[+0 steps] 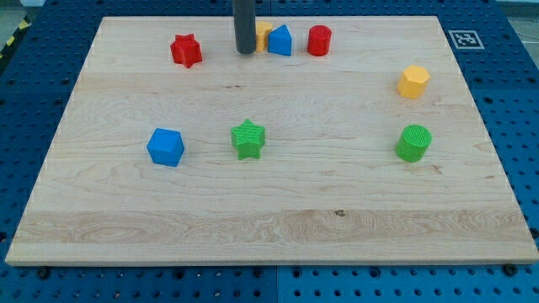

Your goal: Push the red star towards the left of the yellow heart

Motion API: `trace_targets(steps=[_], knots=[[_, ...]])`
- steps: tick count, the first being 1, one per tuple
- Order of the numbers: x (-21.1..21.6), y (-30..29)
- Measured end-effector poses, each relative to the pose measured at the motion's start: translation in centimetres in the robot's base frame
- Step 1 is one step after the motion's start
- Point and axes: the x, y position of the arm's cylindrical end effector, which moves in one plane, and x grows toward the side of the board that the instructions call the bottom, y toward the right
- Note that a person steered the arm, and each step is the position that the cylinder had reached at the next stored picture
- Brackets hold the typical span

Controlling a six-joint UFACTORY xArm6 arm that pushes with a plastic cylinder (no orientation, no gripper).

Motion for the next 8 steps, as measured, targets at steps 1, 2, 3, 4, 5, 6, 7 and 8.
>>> trace_targets(steps=[1, 2, 3, 4, 5, 6, 7, 8], knots=[[0.2, 0.0], [2.7, -0.1], [5.5, -2.1], [6.6, -6.0], [6.6, -11.6], [4.7, -13.7], [1.6, -13.6], [0.9, -12.2]])
